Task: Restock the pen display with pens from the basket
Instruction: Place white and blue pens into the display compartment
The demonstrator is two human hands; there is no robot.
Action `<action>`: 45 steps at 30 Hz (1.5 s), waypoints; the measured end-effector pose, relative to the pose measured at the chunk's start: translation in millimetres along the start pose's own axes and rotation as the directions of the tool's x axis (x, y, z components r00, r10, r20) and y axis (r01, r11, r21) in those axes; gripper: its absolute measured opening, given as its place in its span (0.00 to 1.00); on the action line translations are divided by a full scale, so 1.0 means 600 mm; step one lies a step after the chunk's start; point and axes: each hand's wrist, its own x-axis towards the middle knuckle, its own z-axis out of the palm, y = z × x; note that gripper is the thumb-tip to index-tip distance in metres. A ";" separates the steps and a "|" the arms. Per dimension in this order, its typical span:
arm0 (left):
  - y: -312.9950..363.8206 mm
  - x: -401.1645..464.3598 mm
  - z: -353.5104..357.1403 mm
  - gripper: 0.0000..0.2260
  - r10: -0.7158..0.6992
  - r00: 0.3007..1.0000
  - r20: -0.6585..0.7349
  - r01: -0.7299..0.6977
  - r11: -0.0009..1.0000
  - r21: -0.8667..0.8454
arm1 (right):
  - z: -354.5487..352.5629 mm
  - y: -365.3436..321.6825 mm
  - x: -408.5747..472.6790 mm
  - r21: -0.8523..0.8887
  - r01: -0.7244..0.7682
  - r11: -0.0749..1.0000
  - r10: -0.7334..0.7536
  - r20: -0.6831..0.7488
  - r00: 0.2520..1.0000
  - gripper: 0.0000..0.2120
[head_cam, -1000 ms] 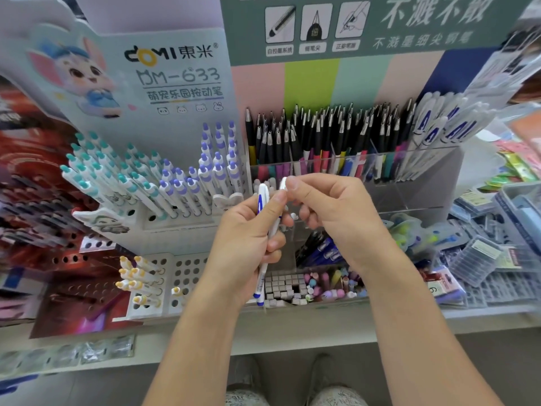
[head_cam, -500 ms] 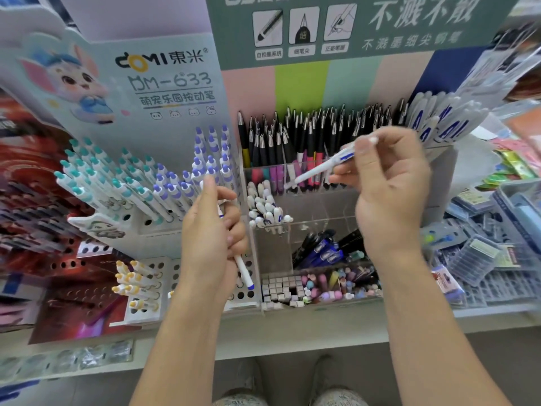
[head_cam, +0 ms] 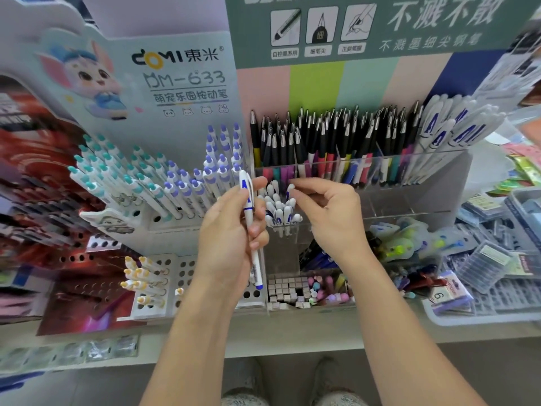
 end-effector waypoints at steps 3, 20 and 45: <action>-0.002 -0.002 0.004 0.07 0.025 0.999 0.020 -0.025 0.999 0.021 | 0.003 0.002 0.003 0.005 -0.023 1.000 0.023 0.035 0.999 0.07; -0.015 -0.001 0.055 0.08 0.070 0.993 0.093 -0.088 0.975 0.204 | -0.052 -0.069 -0.028 0.445 -0.291 0.847 0.191 0.255 0.948 0.11; -0.025 0.015 0.018 0.10 0.377 0.911 -0.167 -0.299 0.883 0.363 | -0.032 -0.013 -0.015 0.023 0.158 0.987 -0.159 0.007 0.987 0.03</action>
